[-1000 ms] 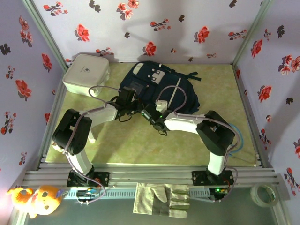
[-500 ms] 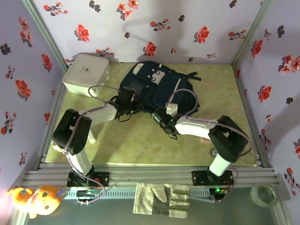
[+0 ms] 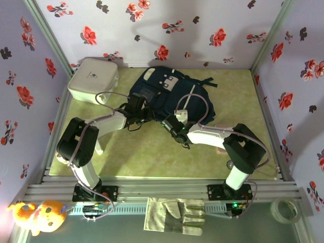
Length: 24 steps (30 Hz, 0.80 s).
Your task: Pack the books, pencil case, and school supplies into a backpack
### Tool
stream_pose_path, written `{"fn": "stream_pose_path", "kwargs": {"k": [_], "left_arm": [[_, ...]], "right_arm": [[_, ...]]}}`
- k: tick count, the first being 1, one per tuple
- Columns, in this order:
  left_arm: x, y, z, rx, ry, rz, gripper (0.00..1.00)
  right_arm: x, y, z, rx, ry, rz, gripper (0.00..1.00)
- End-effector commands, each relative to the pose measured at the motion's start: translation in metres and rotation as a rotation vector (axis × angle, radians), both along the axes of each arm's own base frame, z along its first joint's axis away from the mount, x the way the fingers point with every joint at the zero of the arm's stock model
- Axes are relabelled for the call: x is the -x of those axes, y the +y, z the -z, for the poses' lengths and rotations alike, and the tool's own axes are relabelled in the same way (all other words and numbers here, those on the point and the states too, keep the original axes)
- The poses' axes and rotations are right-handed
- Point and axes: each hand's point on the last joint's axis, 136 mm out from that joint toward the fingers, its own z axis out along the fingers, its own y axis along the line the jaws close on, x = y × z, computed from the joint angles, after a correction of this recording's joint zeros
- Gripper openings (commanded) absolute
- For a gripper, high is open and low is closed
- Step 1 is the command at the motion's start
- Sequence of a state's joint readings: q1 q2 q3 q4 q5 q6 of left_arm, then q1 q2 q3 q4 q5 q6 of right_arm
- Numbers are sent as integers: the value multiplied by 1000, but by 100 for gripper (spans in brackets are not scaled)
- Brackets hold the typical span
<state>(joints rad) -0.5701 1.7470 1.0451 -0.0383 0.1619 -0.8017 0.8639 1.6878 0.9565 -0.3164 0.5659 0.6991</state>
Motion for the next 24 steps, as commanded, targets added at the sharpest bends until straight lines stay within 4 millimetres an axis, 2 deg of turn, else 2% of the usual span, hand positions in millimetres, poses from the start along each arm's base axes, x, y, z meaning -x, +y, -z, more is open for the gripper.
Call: {"fn": "stream_pose_path", "kwargs": {"k": [1, 6, 10, 18, 20, 24], "left_arm": [[-12, -6, -35, 38, -85, 26, 0], [-12, -5, -33, 30, -84, 25, 0], [-13, -2, -32, 22, -84, 18, 0], [-15, 5, -26, 1, -77, 7, 0], [-15, 5, -26, 1, -75, 9, 0], [-16, 4, -28, 0, -76, 14, 0]], "right_arm": [[-4, -5, -3, 34, -12, 22, 17], [-3, -16, -3, 64, -24, 51, 8], [2, -28, -3, 76, -30, 70, 5], [17, -73, 8, 27, -10, 189, 4], [17, -71, 11, -13, 6, 167, 5], [10, -42, 9, -91, 39, -4, 12]]}}
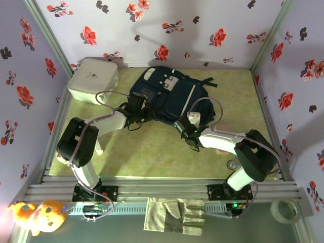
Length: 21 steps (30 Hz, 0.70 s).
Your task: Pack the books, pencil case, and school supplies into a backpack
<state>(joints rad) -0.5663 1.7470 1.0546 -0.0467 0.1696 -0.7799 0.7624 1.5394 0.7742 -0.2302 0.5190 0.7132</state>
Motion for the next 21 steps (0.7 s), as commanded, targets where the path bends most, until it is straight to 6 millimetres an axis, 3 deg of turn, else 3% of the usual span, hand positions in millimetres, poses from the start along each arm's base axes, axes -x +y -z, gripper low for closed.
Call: {"fn": "stream_pose_path", "kwargs": {"k": [1, 6, 18, 21], "left_arm": [[-14, 4, -26, 7, -68, -4, 0], [-13, 4, -26, 5, -64, 1, 0], [-13, 2, -27, 12, -63, 10, 0], [-12, 2, -26, 10, -60, 10, 0]], "right_arm": [[2, 12, 3, -28, 40, -133, 14], [-4, 20, 1, -28, 43, -218, 17], [-15, 4, -5, 89, 12, -185, 21], [-14, 1, -7, 95, 7, -178, 17]]}}
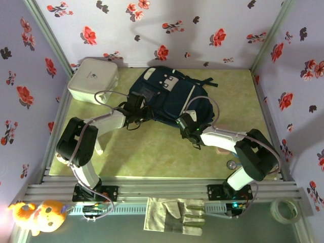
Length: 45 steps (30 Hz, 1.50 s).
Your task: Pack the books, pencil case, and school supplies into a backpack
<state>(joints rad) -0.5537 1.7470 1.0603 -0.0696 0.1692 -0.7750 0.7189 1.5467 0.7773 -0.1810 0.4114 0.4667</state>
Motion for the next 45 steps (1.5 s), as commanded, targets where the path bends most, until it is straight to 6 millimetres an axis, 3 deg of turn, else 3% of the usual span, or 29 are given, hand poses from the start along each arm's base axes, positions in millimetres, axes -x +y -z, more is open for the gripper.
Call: {"fn": "stream_pose_path", "kwargs": {"k": [1, 9, 15, 19, 22, 24, 33, 39, 45], "left_arm": [[-11, -4, -28, 22, -73, 19, 0], [-16, 2, -22, 2, -72, 8, 0], [-21, 1, -16, -11, -61, 12, 0], [-25, -1, -10, -32, -57, 29, 0], [-30, -4, -8, -49, -59, 46, 0], [-33, 0, -8, -62, -57, 43, 2], [-19, 42, -18, -58, -51, -69, 46], [1, 54, -18, 9, -15, -154, 59], [12, 47, -8, 118, 46, -205, 62]], "right_arm": [[-6, -9, -11, 39, -37, 25, 15], [11, -36, -12, 47, -43, 108, 4], [19, -70, -2, 30, 17, 252, 3], [20, -74, -3, 5, 46, 272, 4], [19, -56, -6, -51, 76, 190, 4], [19, -31, -9, -126, 110, 89, 2], [13, 72, -21, -305, 157, -184, 0], [3, 139, -26, -356, 166, -285, 0], [2, 166, -25, -413, 194, -302, 0]]}}
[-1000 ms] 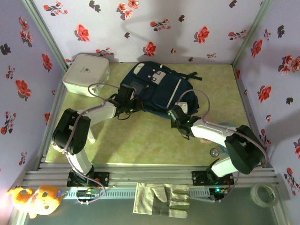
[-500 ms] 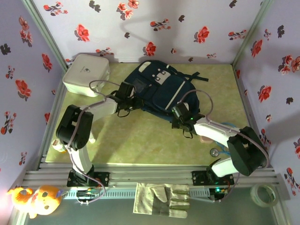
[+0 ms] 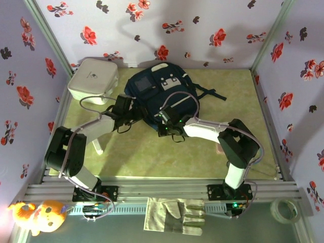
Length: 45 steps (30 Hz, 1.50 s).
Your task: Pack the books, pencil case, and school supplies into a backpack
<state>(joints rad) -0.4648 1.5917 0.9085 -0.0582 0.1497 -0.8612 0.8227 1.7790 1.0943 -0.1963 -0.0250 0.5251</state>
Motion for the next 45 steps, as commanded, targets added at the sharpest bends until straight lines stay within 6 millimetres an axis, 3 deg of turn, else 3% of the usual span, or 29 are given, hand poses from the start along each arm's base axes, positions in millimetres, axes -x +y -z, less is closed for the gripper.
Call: {"fn": "stream_pose_path", "kwargs": {"k": [1, 14, 22, 25, 32, 35, 38, 45], "left_arm": [[2, -9, 2, 95, 31, -43, 62], [4, -34, 43, 201, 138, -63, 56], [3, -32, 57, 185, 148, -83, 26], [0, -27, 51, 141, 120, -85, 17], [-8, -13, 42, 59, 75, -77, 6], [-11, -12, 41, 49, 65, -65, 3], [-13, -13, 38, 48, 57, -61, 2], [-13, -15, 35, 50, 51, -41, 0]], "right_arm": [[-8, 18, -13, -77, -11, 2, 0], [-5, 20, -10, -106, 15, 25, 0], [-2, 12, -1, -85, 34, 60, 0], [1, -4, 5, -25, 32, 94, 1], [14, -83, 16, 236, 6, 213, 5], [17, -107, 13, 275, 1, 256, 6], [17, -117, 7, 267, -3, 289, 5], [7, -108, -1, 249, -16, 279, 5]]}}
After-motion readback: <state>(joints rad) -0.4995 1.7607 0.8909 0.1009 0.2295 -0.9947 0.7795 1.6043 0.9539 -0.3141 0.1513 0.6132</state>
